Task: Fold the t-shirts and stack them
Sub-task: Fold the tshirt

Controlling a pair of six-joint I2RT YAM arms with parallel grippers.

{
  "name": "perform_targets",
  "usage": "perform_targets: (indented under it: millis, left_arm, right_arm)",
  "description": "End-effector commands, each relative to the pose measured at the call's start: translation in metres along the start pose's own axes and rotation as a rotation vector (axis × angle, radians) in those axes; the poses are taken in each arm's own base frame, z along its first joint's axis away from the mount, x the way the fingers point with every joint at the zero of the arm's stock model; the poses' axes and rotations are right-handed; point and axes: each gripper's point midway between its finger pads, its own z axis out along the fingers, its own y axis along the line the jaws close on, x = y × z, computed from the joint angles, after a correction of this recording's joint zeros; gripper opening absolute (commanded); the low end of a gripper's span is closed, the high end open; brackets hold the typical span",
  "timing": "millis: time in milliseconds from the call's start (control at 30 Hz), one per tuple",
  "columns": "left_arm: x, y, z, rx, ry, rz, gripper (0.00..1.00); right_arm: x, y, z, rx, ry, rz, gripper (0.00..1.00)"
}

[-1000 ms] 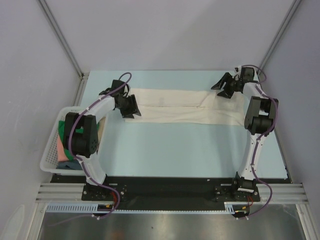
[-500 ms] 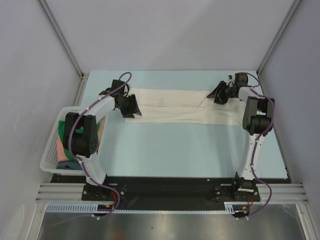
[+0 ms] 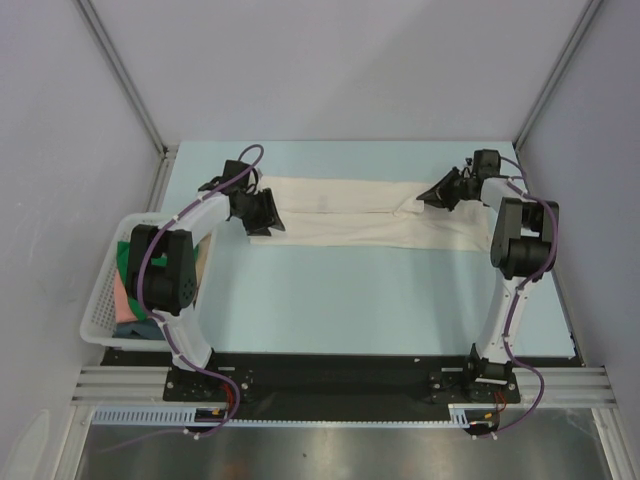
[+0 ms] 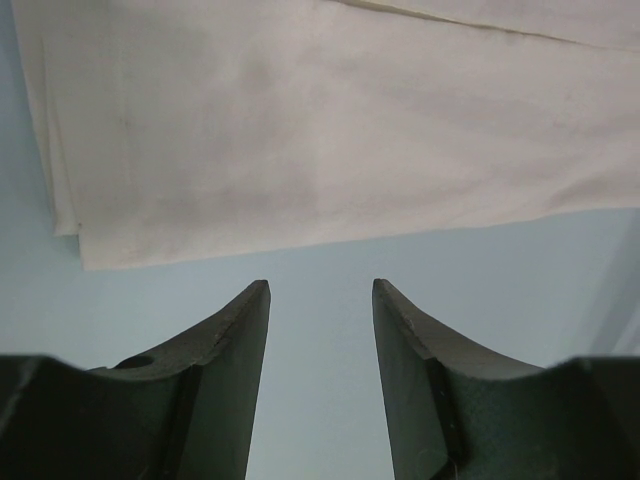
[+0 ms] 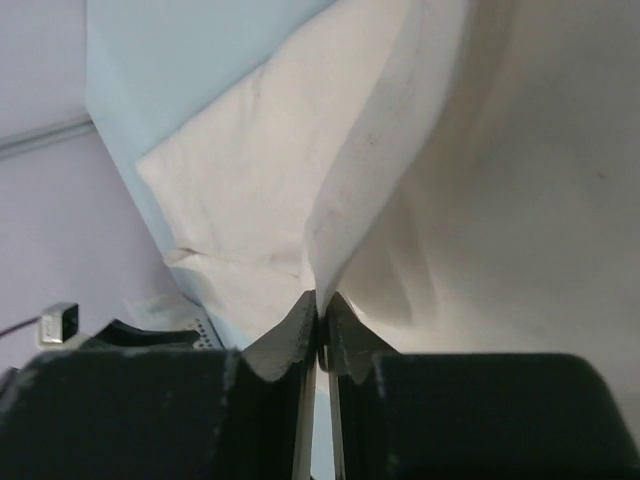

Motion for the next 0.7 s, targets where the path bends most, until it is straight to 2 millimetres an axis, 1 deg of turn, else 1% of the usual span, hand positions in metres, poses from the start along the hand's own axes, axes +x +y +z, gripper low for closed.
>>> perform_targets:
  millis: [0,133,200,333,400,500,633,667]
  left_arm:
    - [-0.008,-0.014,-0.014,0.058,-0.048,0.026,0.51]
    - [-0.004,-0.013,-0.013,0.061,-0.043,0.026,0.52]
    - [-0.001,-0.012,-0.012,0.065,-0.039,0.023,0.51]
    - [0.001,-0.009,-0.012,0.066,-0.036,0.022,0.52]
    - [-0.001,-0.008,-0.013,0.069,-0.042,0.017,0.52]
    - [0.001,-0.006,-0.012,0.073,-0.037,0.012,0.52]
    - [0.0,-0.004,-0.013,0.077,-0.038,0.014,0.52]
    - [0.001,-0.004,-0.012,0.079,-0.035,0.014,0.52]
  right_arm:
    - [-0.011,0.024,-0.019,0.008,-0.065,0.096,0.11]
    - [0.008,0.005,-0.014,0.119,-0.032,0.265,0.1]
    - [0.016,-0.002,-0.01,0.164,-0.035,0.285,0.1]
    - [0.029,-0.008,-0.007,0.224,-0.05,0.341,0.1]
    - [0.034,-0.004,-0.005,0.237,-0.063,0.373,0.1]
    - [0.037,-0.003,-0.008,0.275,-0.1,0.409,0.09]
    - [0.038,-0.009,-0.019,0.347,-0.159,0.409,0.1]
    - [0.039,-0.014,-0.021,0.372,-0.173,0.407,0.1]
